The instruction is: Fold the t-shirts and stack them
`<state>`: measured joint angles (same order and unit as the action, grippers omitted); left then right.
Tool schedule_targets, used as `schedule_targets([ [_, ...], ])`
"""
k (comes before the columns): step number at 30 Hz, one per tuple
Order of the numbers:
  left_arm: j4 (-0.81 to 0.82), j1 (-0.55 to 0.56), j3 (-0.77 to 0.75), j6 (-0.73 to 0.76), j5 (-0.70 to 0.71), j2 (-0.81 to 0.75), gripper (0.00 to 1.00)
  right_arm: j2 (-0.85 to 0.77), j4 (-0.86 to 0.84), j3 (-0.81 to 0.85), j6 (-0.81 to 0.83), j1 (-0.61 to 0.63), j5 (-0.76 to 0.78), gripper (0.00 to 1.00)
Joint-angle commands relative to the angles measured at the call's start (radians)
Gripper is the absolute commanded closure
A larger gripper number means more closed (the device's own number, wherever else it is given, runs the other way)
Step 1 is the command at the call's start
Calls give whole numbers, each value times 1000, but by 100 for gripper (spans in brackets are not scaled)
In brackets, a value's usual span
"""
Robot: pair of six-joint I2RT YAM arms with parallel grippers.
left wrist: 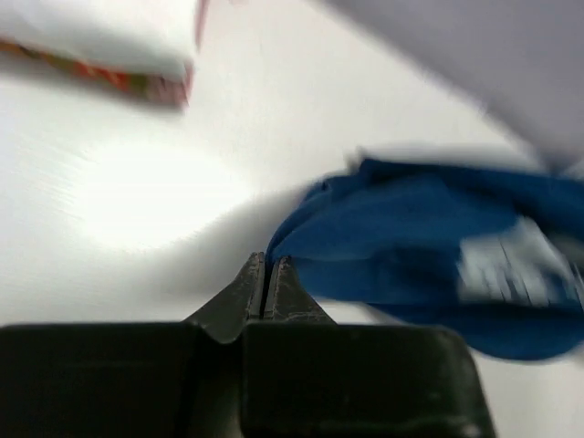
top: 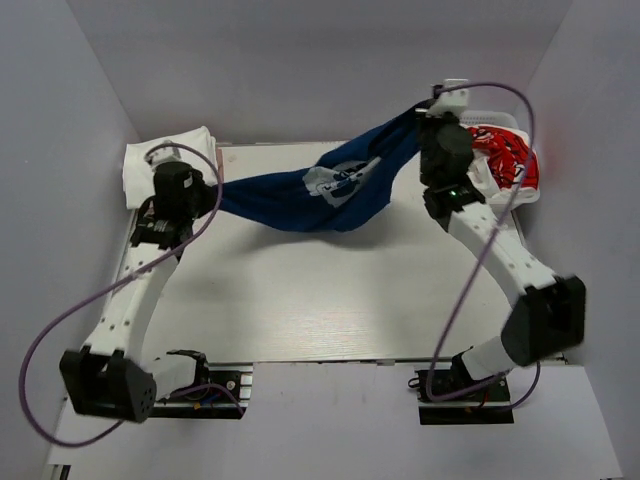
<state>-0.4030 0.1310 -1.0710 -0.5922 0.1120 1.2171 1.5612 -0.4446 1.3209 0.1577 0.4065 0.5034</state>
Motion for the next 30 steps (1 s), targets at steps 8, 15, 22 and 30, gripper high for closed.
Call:
schedule_targets([
  [8, -304, -8, -308, -97, 446, -367, 100, -533, -69, -63, 60, 0, 184, 100],
  [15, -341, -8, -435, -74, 476, -476, 100, -685, 256, 86, -4, -5, 54, 100],
  [22, -270, -8, -385, -23, 388, -343, 100, -611, 334, 35, -82, -6, 69, 100],
  [30, -253, -30, -297, -43, 422, 160, 99, -339, 412, -201, -328, -18, 173, 100],
])
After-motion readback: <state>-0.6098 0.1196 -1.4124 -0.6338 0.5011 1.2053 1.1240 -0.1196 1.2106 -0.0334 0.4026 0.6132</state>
